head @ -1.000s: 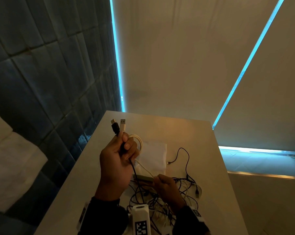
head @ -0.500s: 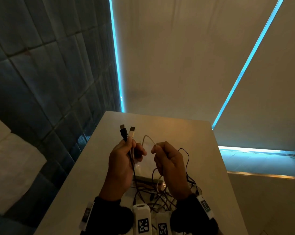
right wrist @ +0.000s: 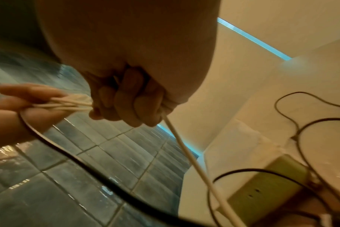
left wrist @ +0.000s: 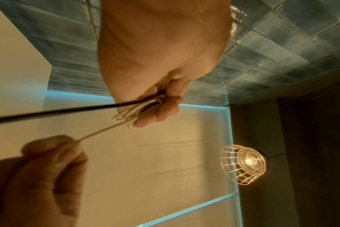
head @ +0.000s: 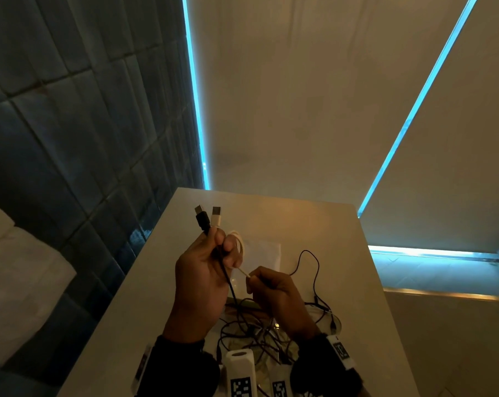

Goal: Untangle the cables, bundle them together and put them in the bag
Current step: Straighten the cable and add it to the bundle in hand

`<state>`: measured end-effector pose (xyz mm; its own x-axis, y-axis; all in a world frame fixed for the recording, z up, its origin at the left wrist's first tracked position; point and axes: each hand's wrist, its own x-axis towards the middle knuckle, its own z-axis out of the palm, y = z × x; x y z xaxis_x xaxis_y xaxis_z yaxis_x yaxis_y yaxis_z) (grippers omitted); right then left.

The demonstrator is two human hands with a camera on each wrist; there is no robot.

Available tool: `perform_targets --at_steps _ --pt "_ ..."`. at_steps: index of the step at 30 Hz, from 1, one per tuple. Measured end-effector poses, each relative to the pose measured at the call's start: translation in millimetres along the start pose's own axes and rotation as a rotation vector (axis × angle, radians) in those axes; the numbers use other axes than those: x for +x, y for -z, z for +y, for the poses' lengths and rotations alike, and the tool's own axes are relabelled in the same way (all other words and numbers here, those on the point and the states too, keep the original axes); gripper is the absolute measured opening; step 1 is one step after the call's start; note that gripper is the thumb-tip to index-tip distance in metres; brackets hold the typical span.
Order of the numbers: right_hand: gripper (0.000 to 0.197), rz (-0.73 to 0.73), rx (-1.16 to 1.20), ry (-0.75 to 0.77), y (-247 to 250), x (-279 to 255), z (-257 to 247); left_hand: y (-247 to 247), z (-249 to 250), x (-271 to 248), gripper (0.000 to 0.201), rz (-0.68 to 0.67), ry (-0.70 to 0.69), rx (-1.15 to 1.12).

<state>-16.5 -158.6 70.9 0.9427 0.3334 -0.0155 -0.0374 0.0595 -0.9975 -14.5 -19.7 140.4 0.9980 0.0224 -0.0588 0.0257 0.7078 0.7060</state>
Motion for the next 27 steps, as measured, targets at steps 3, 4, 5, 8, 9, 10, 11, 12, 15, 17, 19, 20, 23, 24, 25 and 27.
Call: perform_targets --at_steps 3,4,5,8,9,10,11,12,15,17,19,20,23,24,25,27 --pt "0.022 -0.005 0.015 -0.043 2.4 -1.6 11.5 0.6 -2.3 0.3 0.031 -0.003 0.007 0.032" --pt "0.022 0.002 0.012 -0.057 3.9 -1.9 16.2 0.7 -1.8 0.3 0.030 -0.011 0.007 0.035" --pt "0.022 0.014 0.015 -0.064 5.3 -2.4 20.8 0.5 -1.3 0.3 0.029 -0.019 0.005 0.034" --pt "0.023 0.075 0.010 -0.061 10.7 -1.2 41.0 0.4 0.1 0.1 0.029 -0.026 -0.003 0.016" --pt "0.024 0.097 0.013 -0.064 12.3 -0.4 48.7 0.7 -0.1 0.1 0.030 -0.023 -0.004 0.012" --pt "0.024 0.115 0.014 -0.075 13.8 0.2 56.4 0.9 -0.4 -0.1 0.030 -0.020 -0.004 0.010" --pt "0.025 0.125 0.018 -0.076 15.2 0.9 63.9 1.5 -0.6 -0.3 0.030 -0.017 -0.003 0.008" --pt "0.024 0.134 0.012 -0.071 16.0 2.1 71.3 2.0 -0.6 -0.3 0.031 -0.018 0.001 0.001" --pt "0.023 0.134 -0.005 -0.061 17.5 6.5 86.1 3.2 0.9 -0.3 0.034 -0.037 0.009 -0.053" --pt "0.023 0.146 -0.031 -0.070 18.7 8.6 93.4 3.9 3.3 -0.2 0.035 -0.057 0.002 -0.086" --pt "0.024 0.167 -0.042 -0.086 20.5 8.3 102.6 4.7 5.0 0.8 0.034 -0.069 -0.004 -0.096" --pt "0.025 0.180 -0.055 -0.099 21.1 6.7 106.2 5.3 5.0 1.5 0.033 -0.067 -0.005 -0.091" --pt "0.029 0.226 -0.095 -0.147 23.2 3.9 117.6 7.3 2.6 2.9 0.027 -0.047 -0.002 -0.036" --pt "0.029 0.244 -0.105 -0.165 22.4 3.8 116.8 7.8 1.8 3.3 0.025 -0.036 -0.001 -0.013" --pt "0.027 0.268 -0.116 -0.182 21.7 5.0 113.8 8.0 1.3 3.9 0.023 -0.024 0.002 0.008" --pt "0.024 0.331 -0.142 -0.192 20.8 8.6 101.7 7.9 1.8 5.8 0.022 -0.006 0.012 0.034"
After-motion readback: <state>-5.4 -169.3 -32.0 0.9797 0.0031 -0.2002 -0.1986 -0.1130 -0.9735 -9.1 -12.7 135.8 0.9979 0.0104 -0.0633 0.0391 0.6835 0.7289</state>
